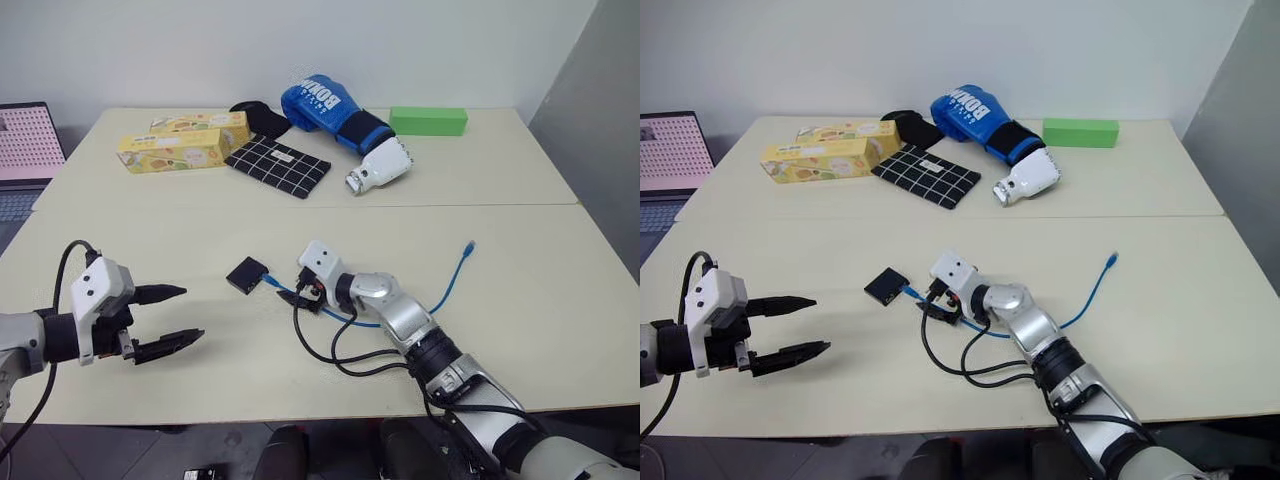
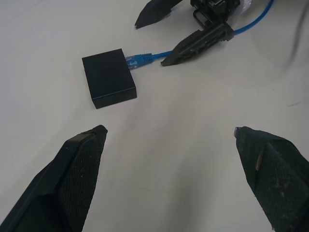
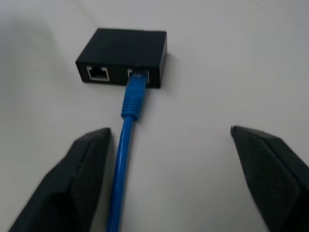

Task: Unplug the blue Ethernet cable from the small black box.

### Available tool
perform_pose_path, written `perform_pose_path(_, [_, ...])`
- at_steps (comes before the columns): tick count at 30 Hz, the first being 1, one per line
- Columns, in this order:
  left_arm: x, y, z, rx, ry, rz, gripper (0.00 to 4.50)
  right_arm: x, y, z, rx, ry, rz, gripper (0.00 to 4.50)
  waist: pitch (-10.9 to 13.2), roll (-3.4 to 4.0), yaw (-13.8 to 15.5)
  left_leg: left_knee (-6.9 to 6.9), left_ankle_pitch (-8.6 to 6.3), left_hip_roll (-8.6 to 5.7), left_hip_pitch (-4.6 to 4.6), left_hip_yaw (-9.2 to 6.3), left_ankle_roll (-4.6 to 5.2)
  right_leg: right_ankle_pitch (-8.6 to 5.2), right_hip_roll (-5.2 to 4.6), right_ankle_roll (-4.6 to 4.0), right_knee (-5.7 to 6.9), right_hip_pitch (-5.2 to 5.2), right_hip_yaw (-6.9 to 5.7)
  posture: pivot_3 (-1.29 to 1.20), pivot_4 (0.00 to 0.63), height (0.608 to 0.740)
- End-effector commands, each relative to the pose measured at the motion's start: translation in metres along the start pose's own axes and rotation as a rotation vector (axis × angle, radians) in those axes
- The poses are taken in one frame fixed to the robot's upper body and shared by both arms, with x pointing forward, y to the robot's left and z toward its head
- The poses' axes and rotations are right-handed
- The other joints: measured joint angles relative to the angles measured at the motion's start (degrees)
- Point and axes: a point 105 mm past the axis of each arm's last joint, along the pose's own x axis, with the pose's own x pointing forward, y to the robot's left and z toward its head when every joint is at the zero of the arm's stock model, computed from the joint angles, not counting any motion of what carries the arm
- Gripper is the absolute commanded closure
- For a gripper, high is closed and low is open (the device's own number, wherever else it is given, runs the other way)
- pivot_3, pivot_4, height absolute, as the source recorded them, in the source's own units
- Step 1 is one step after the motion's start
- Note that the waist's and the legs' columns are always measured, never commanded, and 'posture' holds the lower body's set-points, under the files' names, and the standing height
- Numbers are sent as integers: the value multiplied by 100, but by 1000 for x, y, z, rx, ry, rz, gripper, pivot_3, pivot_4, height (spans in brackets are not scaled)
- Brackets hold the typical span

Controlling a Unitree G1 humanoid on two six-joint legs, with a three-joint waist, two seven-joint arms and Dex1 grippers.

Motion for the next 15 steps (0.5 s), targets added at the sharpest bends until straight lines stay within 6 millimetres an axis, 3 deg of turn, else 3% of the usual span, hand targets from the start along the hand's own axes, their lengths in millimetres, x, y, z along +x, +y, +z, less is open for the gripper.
perform_pose_path(1, [-1,4,7,42,-20,38,0,6,5,11,-15,-35,5,1463,0,0,-19,0,0,0,1,0,0,0,2,0,1,0,0,0,150,740])
perform_pose_path(8, [2,6,5,39,-23,53,0,9,19,14,-47,-42,35,3233,0,0,-22,-6,0,2,2,-1,0,-1,2,-2,1,-1,0,0,150,740])
perform_pose_path(13, [6,8,5,25,-40,60,0,1,11,20,-104,-59,15,4444,0,0,-19,-5,0,2,2,-3,0,-1,2,-2,2,-1,-1,0,150,740])
perform_pose_path(15, [7,10,2,1,-45,68,0,-7,3,24,-135,-74,3,4483,0,0,-11,-5,0,2,1,-4,0,-1,2,-2,2,-1,-2,0,150,740])
